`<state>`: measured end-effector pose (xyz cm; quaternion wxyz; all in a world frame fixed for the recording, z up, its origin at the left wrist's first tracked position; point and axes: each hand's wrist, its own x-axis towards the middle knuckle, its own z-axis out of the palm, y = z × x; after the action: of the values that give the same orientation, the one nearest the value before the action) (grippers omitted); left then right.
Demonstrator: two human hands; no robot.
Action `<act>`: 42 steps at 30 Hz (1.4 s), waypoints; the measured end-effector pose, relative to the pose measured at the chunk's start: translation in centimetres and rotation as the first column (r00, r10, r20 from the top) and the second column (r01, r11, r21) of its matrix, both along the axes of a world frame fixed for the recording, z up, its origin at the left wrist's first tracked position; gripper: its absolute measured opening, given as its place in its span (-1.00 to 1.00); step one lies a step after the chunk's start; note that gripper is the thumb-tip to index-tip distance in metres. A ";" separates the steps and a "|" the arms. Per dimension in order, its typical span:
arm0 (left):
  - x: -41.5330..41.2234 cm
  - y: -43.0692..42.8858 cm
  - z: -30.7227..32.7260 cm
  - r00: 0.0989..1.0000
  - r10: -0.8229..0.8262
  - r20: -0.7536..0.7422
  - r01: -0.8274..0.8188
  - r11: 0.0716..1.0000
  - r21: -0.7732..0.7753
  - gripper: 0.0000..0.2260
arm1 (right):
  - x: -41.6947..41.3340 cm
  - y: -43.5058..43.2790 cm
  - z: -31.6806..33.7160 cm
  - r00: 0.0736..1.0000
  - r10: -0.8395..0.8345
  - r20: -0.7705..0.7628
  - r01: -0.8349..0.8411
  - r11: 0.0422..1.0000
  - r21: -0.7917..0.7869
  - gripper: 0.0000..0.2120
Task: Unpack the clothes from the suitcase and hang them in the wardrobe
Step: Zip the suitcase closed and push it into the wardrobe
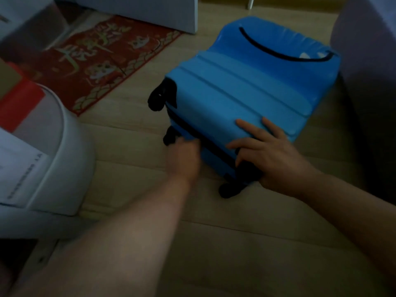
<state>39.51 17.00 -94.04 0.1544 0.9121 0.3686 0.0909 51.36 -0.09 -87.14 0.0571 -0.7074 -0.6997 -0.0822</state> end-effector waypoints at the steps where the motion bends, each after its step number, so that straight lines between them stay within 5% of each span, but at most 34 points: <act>1: 0.2 -1.4 0.0 0.997 -0.080 0.013 0.080 0.997 0.011 -0.82 | -0.1 1.0 0.2 1.000 -0.028 -0.014 0.028 0.999 0.015 -0.60; 13: -0.9 2.7 -1.4 0.989 0.141 0.050 -0.116 0.934 -0.338 -0.79 | -1.1 6.2 -1.4 0.987 -0.012 -0.159 0.025 0.997 0.078 -0.54; 18: -1.2 3.2 -2.1 0.979 0.164 0.123 -0.101 0.910 -0.403 -0.79 | -0.1 5.4 -0.3 0.971 -0.169 0.171 0.193 0.972 -0.133 0.05; 20: -1.3 3.2 -2.4 0.972 0.171 0.160 -0.093 0.910 -0.403 -0.80 | 0.3 5.1 -0.5 0.954 -0.209 0.213 0.254 0.944 -0.213 0.11; 26: -1.7 3.1 -2.6 0.945 0.215 0.247 -0.099 0.906 -0.411 -0.79 | -0.2 6.1 -0.5 0.961 -0.228 0.153 0.257 0.944 -0.207 -0.11; 35: -2.7 3.1 -2.6 0.967 0.223 0.127 -0.168 0.923 -0.346 -0.78 | -2.3 13.2 0.5 0.930 -0.368 -0.014 0.358 0.912 -0.202 -0.32; 42: -3.0 3.6 -1.8 0.946 0.270 0.178 -0.196 0.917 -0.346 -0.74 | -2.4 16.9 1.3 0.906 -0.397 -0.146 0.362 0.906 -0.219 -0.25</act>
<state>36.51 20.60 -95.84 0.3304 0.8076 0.4655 0.1484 48.93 16.78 -85.83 0.0386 -0.8372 -0.5441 0.0410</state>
